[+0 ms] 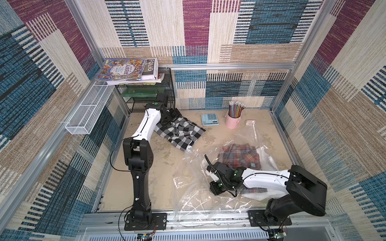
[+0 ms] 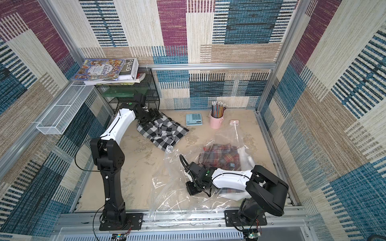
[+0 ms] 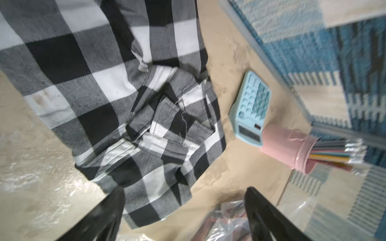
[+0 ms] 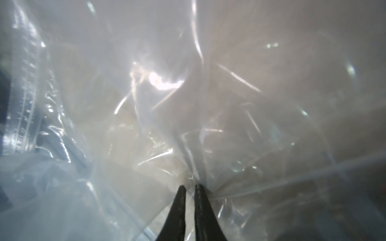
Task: Take the shirt out of the vacuum bag
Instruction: Adjust the vacuum bag at the center of the board.
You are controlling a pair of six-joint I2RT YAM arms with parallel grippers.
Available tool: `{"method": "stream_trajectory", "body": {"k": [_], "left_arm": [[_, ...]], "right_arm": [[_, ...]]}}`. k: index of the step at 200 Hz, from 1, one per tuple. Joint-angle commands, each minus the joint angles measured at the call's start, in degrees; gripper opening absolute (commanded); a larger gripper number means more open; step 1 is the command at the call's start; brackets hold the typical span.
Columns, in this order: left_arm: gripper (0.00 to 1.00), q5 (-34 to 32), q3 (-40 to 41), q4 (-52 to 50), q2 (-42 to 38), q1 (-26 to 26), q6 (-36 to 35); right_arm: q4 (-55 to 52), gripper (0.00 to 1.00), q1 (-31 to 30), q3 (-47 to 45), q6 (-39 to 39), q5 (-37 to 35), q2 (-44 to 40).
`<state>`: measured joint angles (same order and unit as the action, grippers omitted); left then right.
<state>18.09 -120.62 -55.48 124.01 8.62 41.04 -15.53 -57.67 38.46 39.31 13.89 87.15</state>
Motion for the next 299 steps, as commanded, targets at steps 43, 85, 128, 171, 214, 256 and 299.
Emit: {"method": "stream_trajectory", "body": {"k": [43,85,128,171,214,256,299], "left_arm": [[0.52,1.88,13.84,-6.92,-0.86,4.03,-18.99],[0.51,7.46,8.11,-7.31,7.15,9.60,-20.26],[0.51,11.04,-12.74,-12.25,24.44,10.57,-17.20],[0.52,12.72,-30.13,-11.01,32.39,11.19,-10.34],[0.66,16.82,-26.91,-0.24,26.58,10.98,-4.80],[0.86,12.38,-25.24,2.75,12.17,6.15,-2.84],[0.89,13.47,-14.85,-0.87,-3.59,5.26,-6.29]], "right_arm": [[-16.72,0.15,4.67,1.70,-2.54,-4.12,2.25],[-17.30,0.15,7.84,3.52,-4.57,-4.24,2.34],[-15.63,0.15,11.37,5.92,-5.62,-3.29,4.56],[-13.57,0.15,13.97,9.09,-6.76,-2.23,8.85],[-12.73,0.15,14.71,13.70,-5.45,-2.71,12.44],[-10.78,0.15,16.53,19.15,-3.67,-1.76,15.91],[-12.69,0.15,16.62,22.25,-5.82,-2.21,17.76]]}}
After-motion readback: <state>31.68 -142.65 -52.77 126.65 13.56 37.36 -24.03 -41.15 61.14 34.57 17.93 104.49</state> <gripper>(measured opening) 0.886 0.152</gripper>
